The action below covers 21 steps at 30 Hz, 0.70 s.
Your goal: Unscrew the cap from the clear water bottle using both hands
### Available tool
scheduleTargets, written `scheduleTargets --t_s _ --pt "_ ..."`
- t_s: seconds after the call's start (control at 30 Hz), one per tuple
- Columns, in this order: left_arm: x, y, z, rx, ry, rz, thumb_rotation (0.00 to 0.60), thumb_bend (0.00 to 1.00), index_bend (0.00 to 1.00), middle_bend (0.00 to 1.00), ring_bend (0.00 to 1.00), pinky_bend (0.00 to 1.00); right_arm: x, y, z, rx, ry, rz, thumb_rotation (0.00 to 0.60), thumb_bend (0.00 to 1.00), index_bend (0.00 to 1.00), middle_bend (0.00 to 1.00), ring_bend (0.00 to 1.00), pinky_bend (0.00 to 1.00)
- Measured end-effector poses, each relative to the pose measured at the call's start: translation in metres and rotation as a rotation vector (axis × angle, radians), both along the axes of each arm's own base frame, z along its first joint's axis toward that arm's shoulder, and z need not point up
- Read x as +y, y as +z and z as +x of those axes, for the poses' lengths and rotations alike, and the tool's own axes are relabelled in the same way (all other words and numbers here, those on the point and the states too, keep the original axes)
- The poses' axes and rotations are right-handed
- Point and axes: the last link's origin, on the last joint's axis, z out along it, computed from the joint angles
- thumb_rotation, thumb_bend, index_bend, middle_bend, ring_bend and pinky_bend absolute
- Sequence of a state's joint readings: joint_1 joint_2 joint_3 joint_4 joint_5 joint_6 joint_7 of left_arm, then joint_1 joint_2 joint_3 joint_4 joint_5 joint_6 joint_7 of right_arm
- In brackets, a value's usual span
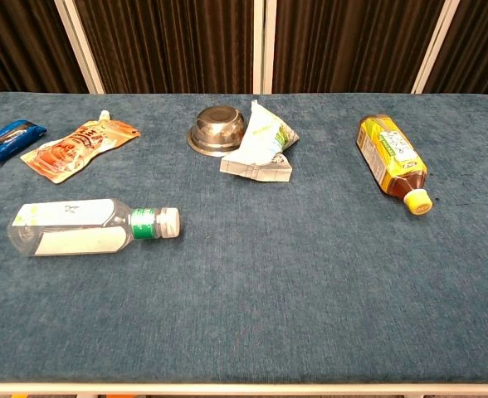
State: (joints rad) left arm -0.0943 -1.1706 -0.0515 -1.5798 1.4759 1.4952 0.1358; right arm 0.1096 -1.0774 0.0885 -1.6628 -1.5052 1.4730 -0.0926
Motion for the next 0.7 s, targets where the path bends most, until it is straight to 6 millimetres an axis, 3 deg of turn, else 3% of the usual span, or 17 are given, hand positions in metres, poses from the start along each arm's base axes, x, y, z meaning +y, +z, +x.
scheduleTargets --t_s 0.4,0.7 --pt "-0.001 0.003 0.002 -0.006 -0.003 0.009 0.6 0.0 0.1 0.08 0.0 0.02 0.005 0.003 0.001 -0.011 0.011 -0.022 0.454 0.05 0.0 0.0 0.0 0.0" --pt "0.02 -0.007 0.017 0.006 -0.078 -0.064 0.6 0.0 0.16 0.12 0.03 0.04 0.008 0.012 -0.002 -0.016 0.02 -0.054 0.457 0.06 0.0 0.0 0.0 0.0"
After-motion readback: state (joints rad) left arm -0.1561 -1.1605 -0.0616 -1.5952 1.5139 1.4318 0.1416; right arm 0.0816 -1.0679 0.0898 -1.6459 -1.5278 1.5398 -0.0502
